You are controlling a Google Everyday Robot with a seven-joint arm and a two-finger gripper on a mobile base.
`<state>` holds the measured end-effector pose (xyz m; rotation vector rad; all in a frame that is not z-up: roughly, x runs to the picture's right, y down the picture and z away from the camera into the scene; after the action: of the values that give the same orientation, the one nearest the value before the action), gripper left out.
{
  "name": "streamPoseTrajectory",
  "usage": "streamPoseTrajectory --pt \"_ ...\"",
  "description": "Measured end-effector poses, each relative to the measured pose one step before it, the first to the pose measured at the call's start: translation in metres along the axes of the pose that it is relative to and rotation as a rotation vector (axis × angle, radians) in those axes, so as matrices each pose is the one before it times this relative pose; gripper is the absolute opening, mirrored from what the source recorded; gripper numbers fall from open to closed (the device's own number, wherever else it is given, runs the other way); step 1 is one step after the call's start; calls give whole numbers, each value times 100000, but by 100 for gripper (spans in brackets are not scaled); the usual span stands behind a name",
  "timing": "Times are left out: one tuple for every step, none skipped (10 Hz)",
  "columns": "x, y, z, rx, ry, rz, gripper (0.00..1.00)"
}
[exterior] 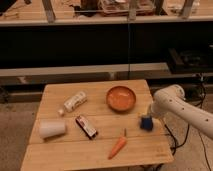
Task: Wipe the white sponge on the table
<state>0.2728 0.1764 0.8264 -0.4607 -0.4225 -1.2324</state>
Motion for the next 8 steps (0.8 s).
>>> streamPoseTrajectory --pt "-150 -180 419 -670 -985 -1119 80" --pt "-154 -193 422 -228 -703 -684 80" --pt "-58 9 380 -686 -46 -815 80" --pt "-42 -139 266 -301 123 -241 80" --pt "77 -10 406 -1404 920 200 80" --pt "18 -18 260 -1005 374 58 80" --pt "101 -117 165 -1018 441 -100 80" --pt "133 -175 89 -611 220 -269 80"
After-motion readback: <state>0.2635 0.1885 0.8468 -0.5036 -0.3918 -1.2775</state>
